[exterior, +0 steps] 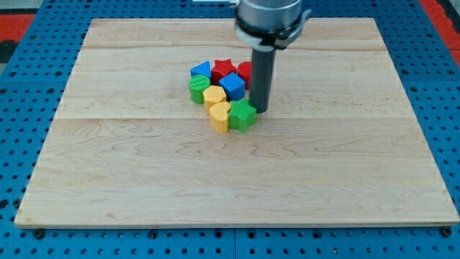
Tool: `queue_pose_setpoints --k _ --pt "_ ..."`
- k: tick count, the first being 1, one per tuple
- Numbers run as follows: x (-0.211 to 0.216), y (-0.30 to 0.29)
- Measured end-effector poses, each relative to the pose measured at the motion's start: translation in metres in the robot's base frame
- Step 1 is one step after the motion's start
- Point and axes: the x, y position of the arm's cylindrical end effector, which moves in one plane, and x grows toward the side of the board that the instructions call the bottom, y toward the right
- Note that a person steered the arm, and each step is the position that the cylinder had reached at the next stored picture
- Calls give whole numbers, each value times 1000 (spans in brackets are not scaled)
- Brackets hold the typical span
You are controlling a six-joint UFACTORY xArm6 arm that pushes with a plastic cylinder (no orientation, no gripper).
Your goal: Move the blue blocks right to the green circle
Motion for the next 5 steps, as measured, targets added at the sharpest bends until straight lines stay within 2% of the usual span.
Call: queue_pose_setpoints --k 1,2,4,5 --pt "-2 -45" --pt "2 -16" --pt "-37 0" --pt "-39 -57"
